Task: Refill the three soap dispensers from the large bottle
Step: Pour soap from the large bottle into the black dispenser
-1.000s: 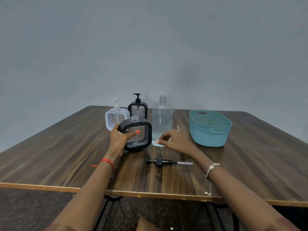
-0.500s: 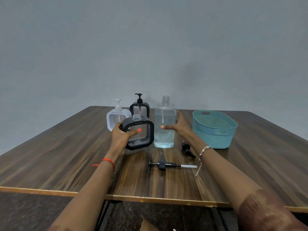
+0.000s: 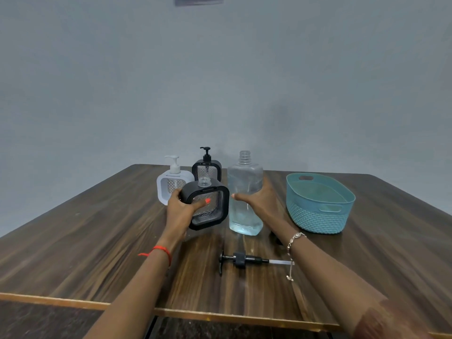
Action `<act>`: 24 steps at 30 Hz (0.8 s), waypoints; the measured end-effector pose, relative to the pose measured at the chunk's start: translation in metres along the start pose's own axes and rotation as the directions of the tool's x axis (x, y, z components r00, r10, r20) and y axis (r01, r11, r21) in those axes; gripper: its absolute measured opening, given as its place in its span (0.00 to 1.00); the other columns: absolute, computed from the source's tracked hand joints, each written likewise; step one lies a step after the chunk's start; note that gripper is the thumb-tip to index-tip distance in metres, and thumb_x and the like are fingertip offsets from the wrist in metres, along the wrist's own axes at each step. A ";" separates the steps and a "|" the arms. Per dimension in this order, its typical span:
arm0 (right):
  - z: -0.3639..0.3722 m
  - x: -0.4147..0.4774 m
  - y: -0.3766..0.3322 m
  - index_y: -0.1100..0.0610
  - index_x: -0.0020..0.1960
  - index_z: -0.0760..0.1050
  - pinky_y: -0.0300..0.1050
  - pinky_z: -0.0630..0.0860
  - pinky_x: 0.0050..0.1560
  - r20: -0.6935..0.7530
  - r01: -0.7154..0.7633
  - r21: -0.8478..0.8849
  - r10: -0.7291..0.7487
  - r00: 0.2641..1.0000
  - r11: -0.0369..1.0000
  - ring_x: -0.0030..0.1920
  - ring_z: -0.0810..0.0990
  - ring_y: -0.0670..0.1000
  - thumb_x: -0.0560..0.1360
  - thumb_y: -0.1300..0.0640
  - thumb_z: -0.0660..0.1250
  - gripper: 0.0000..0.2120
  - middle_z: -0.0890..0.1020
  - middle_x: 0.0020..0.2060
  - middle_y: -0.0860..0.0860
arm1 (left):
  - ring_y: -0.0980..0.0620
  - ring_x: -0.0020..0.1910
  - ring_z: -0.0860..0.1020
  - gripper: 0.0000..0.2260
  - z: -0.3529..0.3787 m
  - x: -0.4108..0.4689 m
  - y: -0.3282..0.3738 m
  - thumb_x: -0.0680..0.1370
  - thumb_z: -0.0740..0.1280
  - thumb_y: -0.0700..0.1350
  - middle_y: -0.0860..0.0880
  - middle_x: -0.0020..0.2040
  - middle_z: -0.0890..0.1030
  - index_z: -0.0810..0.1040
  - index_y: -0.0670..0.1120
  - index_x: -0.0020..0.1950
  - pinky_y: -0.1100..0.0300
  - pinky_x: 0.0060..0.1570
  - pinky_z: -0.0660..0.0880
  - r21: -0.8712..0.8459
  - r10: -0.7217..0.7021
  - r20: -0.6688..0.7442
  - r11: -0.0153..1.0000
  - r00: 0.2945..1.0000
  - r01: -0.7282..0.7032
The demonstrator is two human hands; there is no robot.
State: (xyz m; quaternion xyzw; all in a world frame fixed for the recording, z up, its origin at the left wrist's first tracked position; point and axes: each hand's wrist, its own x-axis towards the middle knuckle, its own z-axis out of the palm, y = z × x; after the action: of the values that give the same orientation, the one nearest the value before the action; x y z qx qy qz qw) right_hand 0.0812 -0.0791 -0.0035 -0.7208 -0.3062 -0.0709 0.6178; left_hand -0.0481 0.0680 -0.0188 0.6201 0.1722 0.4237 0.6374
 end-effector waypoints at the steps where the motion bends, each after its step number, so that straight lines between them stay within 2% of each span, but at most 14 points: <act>1: -0.002 0.000 -0.006 0.56 0.60 0.71 0.44 0.78 0.53 -0.008 0.035 -0.003 -0.035 0.999 0.999 0.53 0.79 0.50 0.57 0.55 0.81 0.35 0.80 0.54 0.51 | 0.55 0.41 0.80 0.23 0.001 0.000 0.002 0.64 0.77 0.33 0.50 0.44 0.80 0.72 0.44 0.55 0.67 0.36 0.78 0.011 0.012 -0.011 1.000 1.000 -0.012; 3: -0.009 0.001 -0.020 0.55 0.62 0.67 0.30 0.74 0.45 -0.017 0.132 -0.071 -0.133 0.991 0.989 0.50 0.77 0.48 0.57 0.57 0.81 0.37 0.77 0.53 0.49 | 0.56 0.40 0.80 0.22 0.004 0.001 0.006 0.64 0.77 0.34 0.51 0.43 0.80 0.73 0.44 0.53 0.68 0.36 0.78 0.016 0.032 -0.026 0.999 0.999 -0.031; 4: -0.013 0.001 -0.028 0.54 0.62 0.66 0.28 0.72 0.39 -0.015 0.181 -0.123 -0.184 0.983 0.976 0.47 0.76 0.47 0.57 0.57 0.80 0.38 0.76 0.51 0.48 | 0.56 0.40 0.79 0.21 0.005 0.001 0.008 0.65 0.77 0.33 0.51 0.42 0.80 0.73 0.44 0.53 0.69 0.35 0.78 0.019 0.045 -0.028 0.999 0.999 -0.044; 5: -0.019 0.002 -0.036 0.53 0.62 0.66 0.31 0.72 0.36 -0.010 0.217 -0.164 -0.221 0.975 0.962 0.43 0.75 0.48 0.57 0.57 0.80 0.38 0.76 0.48 0.48 | 0.56 0.39 0.79 0.21 0.007 0.001 0.010 0.65 0.77 0.34 0.52 0.42 0.80 0.73 0.44 0.52 0.70 0.35 0.77 0.027 0.056 -0.030 0.998 0.998 -0.055; 7: -0.030 0.003 -0.049 0.53 0.63 0.65 0.41 0.76 0.39 0.019 0.277 -0.215 -0.279 0.960 0.937 0.42 0.77 0.52 0.57 0.58 0.80 0.39 0.77 0.47 0.51 | 0.54 0.41 0.80 0.21 0.010 0.000 0.015 0.64 0.77 0.35 0.52 0.42 0.80 0.73 0.44 0.52 0.67 0.37 0.78 0.048 0.073 -0.042 0.996 0.996 -0.071; 8: -0.036 0.003 -0.054 0.52 0.63 0.65 0.47 0.78 0.41 0.041 0.299 -0.252 -0.299 0.953 0.920 0.42 0.78 0.54 0.56 0.58 0.80 0.40 0.79 0.47 0.53 | 0.52 0.42 0.80 0.21 0.012 0.000 0.017 0.64 0.78 0.36 0.50 0.43 0.81 0.74 0.43 0.52 0.63 0.41 0.79 0.058 0.077 -0.052 0.996 0.996 -0.074; 10: -0.046 0.002 -0.062 0.51 0.63 0.65 0.52 0.79 0.39 0.084 0.327 -0.357 -0.318 0.944 0.875 0.40 0.79 0.57 0.55 0.56 0.79 0.40 0.80 0.43 0.57 | 0.48 0.45 0.81 0.23 0.017 -0.002 0.020 0.62 0.79 0.38 0.47 0.46 0.82 0.74 0.42 0.54 0.55 0.46 0.79 0.081 0.075 -0.072 0.994 0.995 -0.069; 12: -0.054 -0.001 -0.069 0.50 0.63 0.65 0.51 0.77 0.37 0.111 0.328 -0.451 -0.313 0.943 0.830 0.39 0.78 0.57 0.55 0.55 0.78 0.39 0.80 0.41 0.57 | 0.47 0.47 0.81 0.25 0.022 -0.005 0.022 0.62 0.80 0.39 0.44 0.48 0.82 0.74 0.41 0.54 0.52 0.49 0.79 0.092 0.073 -0.088 0.994 0.993 -0.065; 15: -0.064 -0.007 -0.075 0.49 0.65 0.64 0.47 0.77 0.40 0.148 0.317 -0.530 -0.283 0.948 0.787 0.42 0.77 0.54 0.56 0.55 0.77 0.40 0.77 0.44 0.51 | 0.47 0.46 0.80 0.24 0.031 -0.015 0.028 0.62 0.80 0.39 0.46 0.47 0.81 0.74 0.42 0.53 0.58 0.44 0.77 0.111 0.096 -0.097 0.990 0.991 -0.085; 17: -0.070 -0.013 -0.076 0.50 0.65 0.64 0.45 0.76 0.39 0.178 0.340 -0.564 -0.292 0.940 0.752 0.41 0.77 0.54 0.56 0.55 0.77 0.40 0.76 0.43 0.50 | 0.48 0.46 0.79 0.25 0.035 -0.022 0.032 0.62 0.80 0.39 0.47 0.47 0.80 0.73 0.42 0.54 0.60 0.43 0.75 0.137 0.119 -0.098 0.985 0.988 -0.105; 19: -0.075 -0.018 -0.075 0.50 0.65 0.64 0.44 0.75 0.36 0.215 0.369 -0.599 -0.302 0.929 0.711 0.40 0.78 0.54 0.56 0.55 0.77 0.40 0.76 0.43 0.50 | 0.48 0.46 0.78 0.25 0.039 -0.027 0.034 0.61 0.80 0.39 0.47 0.47 0.79 0.72 0.43 0.54 0.59 0.45 0.74 0.173 0.137 -0.094 0.978 0.986 -0.120; 24: -0.084 -0.025 -0.074 0.50 0.67 0.62 0.43 0.72 0.39 0.264 0.379 -0.669 -0.273 0.925 0.639 0.45 0.79 0.56 0.58 0.54 0.76 0.41 0.80 0.48 0.54 | 0.45 0.50 0.79 0.29 0.044 -0.034 0.032 0.60 0.81 0.41 0.45 0.50 0.80 0.73 0.42 0.56 0.50 0.51 0.77 0.247 0.187 -0.115 0.957 0.976 -0.154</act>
State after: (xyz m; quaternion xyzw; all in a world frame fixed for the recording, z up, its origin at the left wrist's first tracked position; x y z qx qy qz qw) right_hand 0.0449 -0.1628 0.0662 -0.8377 -0.4221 -0.2433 0.2468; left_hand -0.0457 0.0105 0.0082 0.6737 0.2106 0.4951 0.5066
